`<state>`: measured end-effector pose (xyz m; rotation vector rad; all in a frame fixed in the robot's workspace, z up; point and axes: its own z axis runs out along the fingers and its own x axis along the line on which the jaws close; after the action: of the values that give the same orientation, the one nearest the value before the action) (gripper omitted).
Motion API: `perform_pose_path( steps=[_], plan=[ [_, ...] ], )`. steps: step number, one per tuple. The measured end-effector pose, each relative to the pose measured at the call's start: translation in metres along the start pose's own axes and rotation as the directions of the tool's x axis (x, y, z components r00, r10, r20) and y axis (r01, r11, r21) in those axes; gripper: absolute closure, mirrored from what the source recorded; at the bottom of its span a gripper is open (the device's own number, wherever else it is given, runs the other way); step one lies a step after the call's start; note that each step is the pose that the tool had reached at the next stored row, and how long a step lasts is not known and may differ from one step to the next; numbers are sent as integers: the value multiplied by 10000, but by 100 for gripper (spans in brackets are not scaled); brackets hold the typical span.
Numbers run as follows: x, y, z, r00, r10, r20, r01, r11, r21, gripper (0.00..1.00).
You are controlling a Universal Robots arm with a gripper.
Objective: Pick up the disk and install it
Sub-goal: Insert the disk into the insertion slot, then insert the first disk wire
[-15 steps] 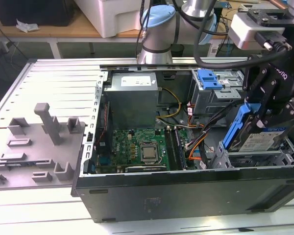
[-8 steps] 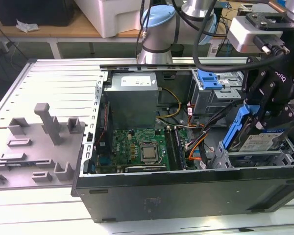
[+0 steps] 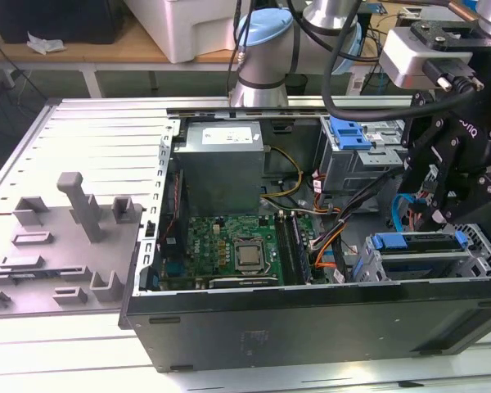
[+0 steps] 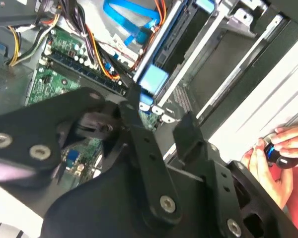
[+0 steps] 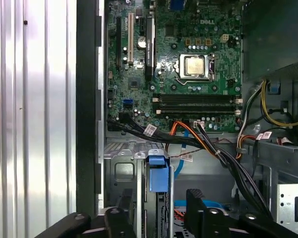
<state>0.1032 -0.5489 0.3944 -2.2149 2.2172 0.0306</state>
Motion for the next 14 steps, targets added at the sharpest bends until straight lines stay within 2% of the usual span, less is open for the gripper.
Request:
perform_pose_path(
  steps=[1, 14],
  plan=[
    [0, 0, 0, 10000, 1, 0, -1, 10000, 0, 44],
    [3, 0, 0, 10000, 1, 0, -1, 10000, 0, 44]
  ],
)
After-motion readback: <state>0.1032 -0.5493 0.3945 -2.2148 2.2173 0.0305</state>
